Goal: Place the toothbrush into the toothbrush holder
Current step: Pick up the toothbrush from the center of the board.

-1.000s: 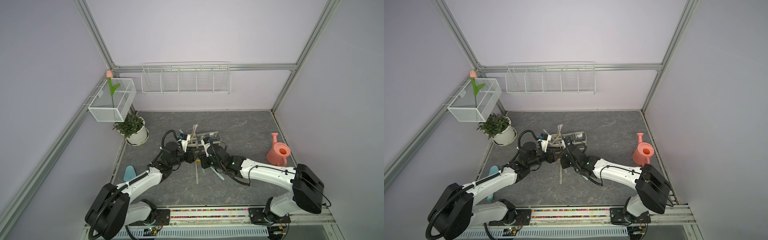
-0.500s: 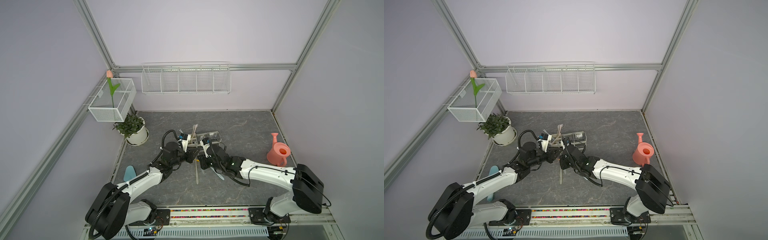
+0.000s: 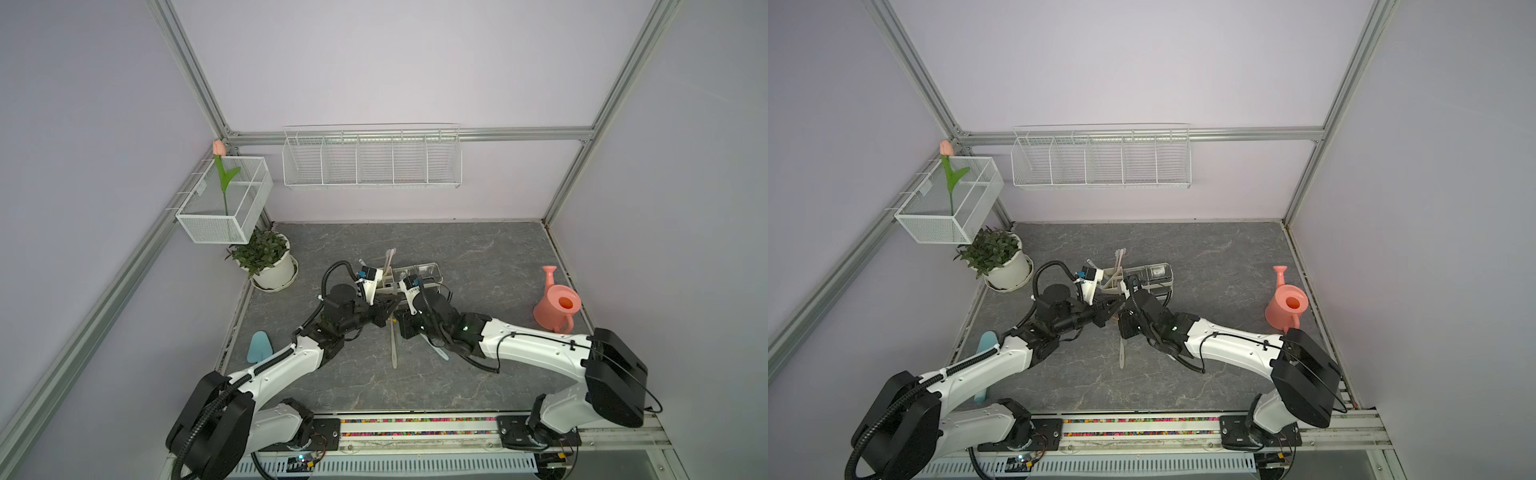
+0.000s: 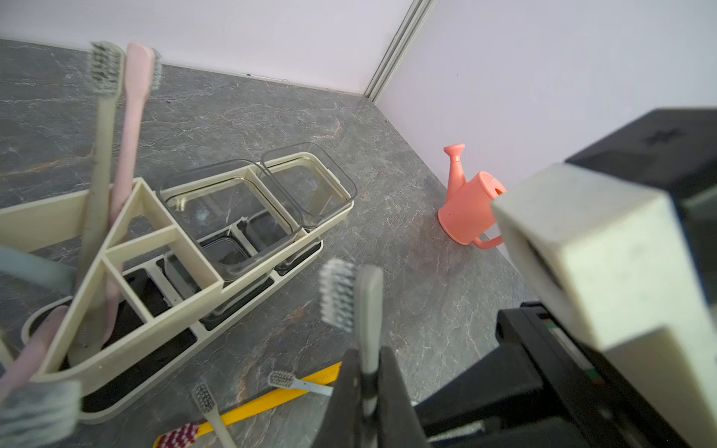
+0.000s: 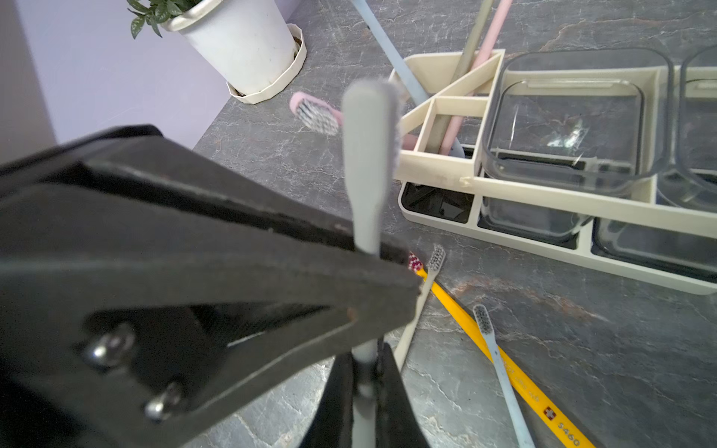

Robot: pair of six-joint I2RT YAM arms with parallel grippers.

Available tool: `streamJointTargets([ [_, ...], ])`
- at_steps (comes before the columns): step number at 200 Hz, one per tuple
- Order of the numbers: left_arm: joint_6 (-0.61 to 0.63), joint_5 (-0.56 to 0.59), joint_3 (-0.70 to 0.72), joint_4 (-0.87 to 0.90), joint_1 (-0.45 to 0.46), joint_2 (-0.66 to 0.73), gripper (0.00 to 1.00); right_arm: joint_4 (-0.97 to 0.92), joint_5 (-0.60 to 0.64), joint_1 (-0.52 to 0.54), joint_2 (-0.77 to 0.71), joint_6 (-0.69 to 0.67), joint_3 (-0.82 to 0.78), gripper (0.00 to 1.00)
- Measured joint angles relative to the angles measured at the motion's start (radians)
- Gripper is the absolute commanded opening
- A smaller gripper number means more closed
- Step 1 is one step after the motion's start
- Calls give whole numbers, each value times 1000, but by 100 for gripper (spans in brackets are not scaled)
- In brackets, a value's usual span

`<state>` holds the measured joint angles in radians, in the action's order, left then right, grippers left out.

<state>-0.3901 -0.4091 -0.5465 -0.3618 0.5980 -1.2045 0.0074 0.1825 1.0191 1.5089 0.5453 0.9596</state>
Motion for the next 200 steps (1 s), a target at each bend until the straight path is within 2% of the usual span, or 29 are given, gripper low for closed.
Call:
streamJointTargets([
  [48, 5, 2, 0, 13, 2, 18, 0, 15, 4, 3, -11, 1, -13, 20],
  [57, 9, 7, 0, 16, 2, 19, 0, 14, 5, 3, -16, -1, -16, 25],
  [74, 11, 18, 0, 27, 0, 25, 0, 11, 8, 3, -19, 6, -19, 42],
  [129, 28, 47, 0, 49, -2, 87, 0, 13, 13, 3, -85, 12, -81, 44],
  [171, 29, 55, 0, 50, -2, 98, 0, 9, 39, 3, -150, 27, -126, 55],
  [200, 29, 58, 0, 51, -2, 98, 0, 5, 63, 3, -177, 30, -142, 58],
])
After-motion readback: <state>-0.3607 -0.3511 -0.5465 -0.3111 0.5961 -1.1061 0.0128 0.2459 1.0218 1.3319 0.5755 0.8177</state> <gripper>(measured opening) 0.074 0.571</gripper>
